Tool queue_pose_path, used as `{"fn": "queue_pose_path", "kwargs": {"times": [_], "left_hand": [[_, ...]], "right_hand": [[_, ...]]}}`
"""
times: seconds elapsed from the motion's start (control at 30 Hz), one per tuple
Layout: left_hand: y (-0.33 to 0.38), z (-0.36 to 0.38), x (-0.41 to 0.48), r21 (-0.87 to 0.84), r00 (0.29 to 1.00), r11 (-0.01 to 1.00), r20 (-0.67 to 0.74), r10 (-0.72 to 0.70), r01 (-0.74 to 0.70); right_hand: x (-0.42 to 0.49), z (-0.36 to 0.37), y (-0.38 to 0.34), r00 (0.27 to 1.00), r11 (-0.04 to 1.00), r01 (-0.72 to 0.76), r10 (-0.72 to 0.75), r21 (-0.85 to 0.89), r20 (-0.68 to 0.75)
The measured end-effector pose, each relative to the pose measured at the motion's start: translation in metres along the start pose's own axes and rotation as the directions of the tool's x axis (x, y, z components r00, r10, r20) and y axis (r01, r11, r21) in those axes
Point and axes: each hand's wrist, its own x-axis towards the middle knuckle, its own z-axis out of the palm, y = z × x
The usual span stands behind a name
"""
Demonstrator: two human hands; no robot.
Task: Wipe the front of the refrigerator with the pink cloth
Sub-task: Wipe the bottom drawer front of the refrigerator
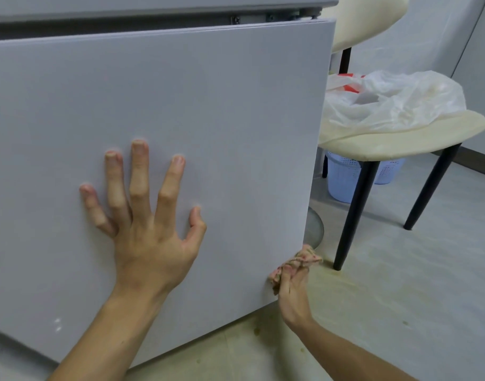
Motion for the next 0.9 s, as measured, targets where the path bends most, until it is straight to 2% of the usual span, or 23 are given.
{"fn": "queue_pose_path", "kwargs": {"times": [0.1,0.17,0.23,0.27,0.33,0.4,0.47,0.57,0.63,0.73,0.77,0.9], "left_hand": [[-0.005,-0.007,-0.002,0.013,0.999,1.000,0.042,0.027,-0.027],[-0.008,-0.012,-0.003,0.019,0.996,0.999,0.070,0.048,-0.050],[-0.010,-0.015,-0.003,0.024,0.995,0.998,0.082,0.063,-0.065],[-0.011,-0.017,-0.003,0.021,0.994,0.998,0.087,0.063,-0.065],[-0.011,-0.020,-0.003,0.013,0.994,0.998,0.094,0.063,-0.064],[-0.011,-0.021,-0.002,0.006,0.994,0.998,0.092,0.065,-0.066],[-0.012,-0.021,-0.002,0.005,0.995,0.998,0.084,0.063,-0.063],[-0.019,-0.022,-0.005,0.010,0.997,0.999,0.059,0.044,-0.045],[-0.025,-0.023,-0.009,0.005,0.998,0.999,0.054,0.036,-0.037],[-0.033,-0.022,-0.021,-0.001,0.997,1.000,0.076,0.028,-0.028],[-0.035,-0.022,-0.026,0.004,0.997,1.000,0.079,0.024,-0.024],[-0.040,-0.020,-0.034,-0.006,0.994,0.999,0.099,0.051,-0.051]], "right_hand": [[-0.003,0.011,0.002,0.994,0.993,-0.107,0.109,0.054,-0.030],[0.003,0.018,-0.002,0.994,0.991,-0.086,0.093,0.106,-0.059],[0.007,0.015,-0.030,0.991,0.994,0.024,-0.010,0.104,-0.133],[0.011,0.010,-0.050,0.976,0.988,0.124,-0.105,0.087,-0.193],[0.024,-0.006,-0.104,0.871,0.905,0.422,-0.386,0.058,-0.303],[0.037,-0.017,-0.161,0.692,0.764,0.638,-0.624,-0.096,-0.362],[0.043,-0.020,-0.204,0.542,0.630,0.728,-0.770,-0.270,-0.336],[0.047,-0.017,-0.229,0.406,0.496,0.793,-0.863,-0.353,-0.301],[0.049,-0.012,-0.219,0.338,0.415,0.831,-0.905,-0.369,-0.257],[0.048,0.004,-0.138,0.242,0.256,0.879,-0.966,-0.401,-0.087],[0.047,0.009,-0.097,0.244,0.229,0.877,-0.970,-0.424,-0.018],[0.031,0.017,0.033,0.352,0.201,0.824,-0.914,-0.529,0.202]]}}
